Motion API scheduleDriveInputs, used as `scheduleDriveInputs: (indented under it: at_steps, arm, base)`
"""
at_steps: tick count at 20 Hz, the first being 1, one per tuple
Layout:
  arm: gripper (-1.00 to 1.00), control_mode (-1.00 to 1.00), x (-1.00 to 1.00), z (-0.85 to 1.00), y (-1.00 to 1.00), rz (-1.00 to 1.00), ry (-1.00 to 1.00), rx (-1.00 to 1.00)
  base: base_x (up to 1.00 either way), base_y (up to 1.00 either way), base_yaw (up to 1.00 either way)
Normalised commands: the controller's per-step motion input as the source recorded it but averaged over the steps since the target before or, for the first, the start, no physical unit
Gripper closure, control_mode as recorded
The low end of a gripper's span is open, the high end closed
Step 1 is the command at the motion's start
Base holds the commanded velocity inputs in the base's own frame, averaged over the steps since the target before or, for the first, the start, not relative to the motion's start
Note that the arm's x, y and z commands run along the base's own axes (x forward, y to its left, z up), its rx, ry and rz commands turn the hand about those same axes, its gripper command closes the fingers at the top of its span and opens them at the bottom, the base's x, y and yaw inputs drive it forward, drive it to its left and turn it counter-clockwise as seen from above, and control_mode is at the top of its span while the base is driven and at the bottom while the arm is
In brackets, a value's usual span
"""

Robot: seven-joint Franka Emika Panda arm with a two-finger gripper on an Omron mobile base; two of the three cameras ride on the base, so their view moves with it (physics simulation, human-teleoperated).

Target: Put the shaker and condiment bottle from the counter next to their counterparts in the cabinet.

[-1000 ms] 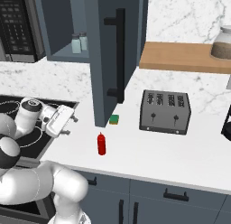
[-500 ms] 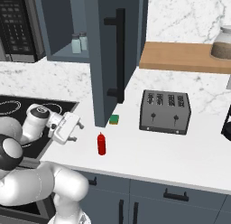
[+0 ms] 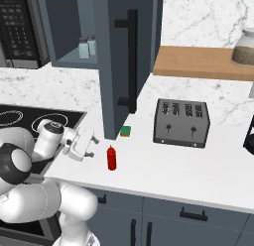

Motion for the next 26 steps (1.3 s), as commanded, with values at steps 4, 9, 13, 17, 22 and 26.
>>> scheduleDriveInputs:
  at_steps: [4,9,13,17,22,26]
  arm:
    - [-1.00,-1.00,-0.23,-0.08,-0.20,0.00,0.00,0.00]
    - [-1.00,-1.00,0.06,-0.10,-0.18,0.00,0.07,0.00]
    - [-1.00,-1.00,0.16,-0.14,-0.21,0.00,0.09,0.00]
    - [-1.00,-1.00,0.06,-0.15,-0.24,0.00,0.07,0.00]
    - [-1.00,-1.00,0.04,-0.13,-0.30,0.00,0.07,0.00]
    - [-1.00,-1.00,0.11,-0.11,-0.28,0.00,0.06,0.00]
  base:
    - [0.00,0.00,0.00]
    - [0.00,0.00,0.00]
    - [0.00,0.00,0.00]
    - [0.00,0.00,0.00]
    - [0.00,0.00,0.00]
    - [0.00,0.00,0.00]
